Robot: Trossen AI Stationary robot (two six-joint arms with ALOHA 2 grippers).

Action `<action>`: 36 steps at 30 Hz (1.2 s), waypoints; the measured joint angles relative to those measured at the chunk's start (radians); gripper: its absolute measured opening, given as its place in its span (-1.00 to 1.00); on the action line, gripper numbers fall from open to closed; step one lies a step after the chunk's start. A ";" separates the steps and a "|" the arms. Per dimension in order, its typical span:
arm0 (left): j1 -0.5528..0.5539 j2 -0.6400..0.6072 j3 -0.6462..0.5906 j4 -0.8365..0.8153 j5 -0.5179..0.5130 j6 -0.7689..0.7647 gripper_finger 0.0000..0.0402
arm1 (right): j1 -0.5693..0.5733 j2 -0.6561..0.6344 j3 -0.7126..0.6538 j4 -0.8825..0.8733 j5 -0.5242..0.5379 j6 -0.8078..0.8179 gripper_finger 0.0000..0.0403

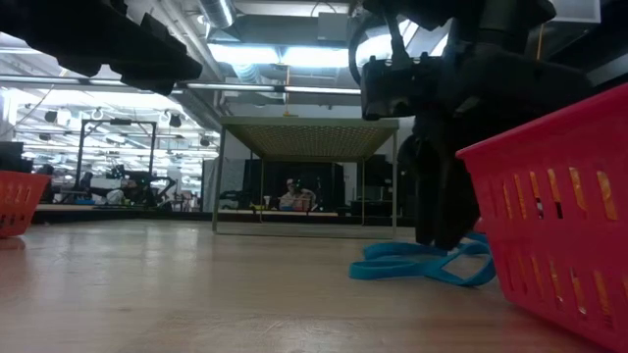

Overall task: Pick & Place Office Desk Supplies
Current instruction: Put the blue rubber band into the blue bin

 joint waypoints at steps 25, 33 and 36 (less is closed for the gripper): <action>0.053 0.144 0.001 0.109 0.059 -0.025 -0.29 | -0.026 0.054 0.002 0.029 0.043 -0.043 -0.13; 0.043 0.132 0.000 0.159 0.060 0.023 -0.29 | -0.025 0.050 0.001 0.053 0.068 -0.014 -0.94; 0.032 0.109 0.001 0.157 0.059 0.030 -0.29 | -0.016 0.044 0.012 0.053 0.105 0.005 -0.95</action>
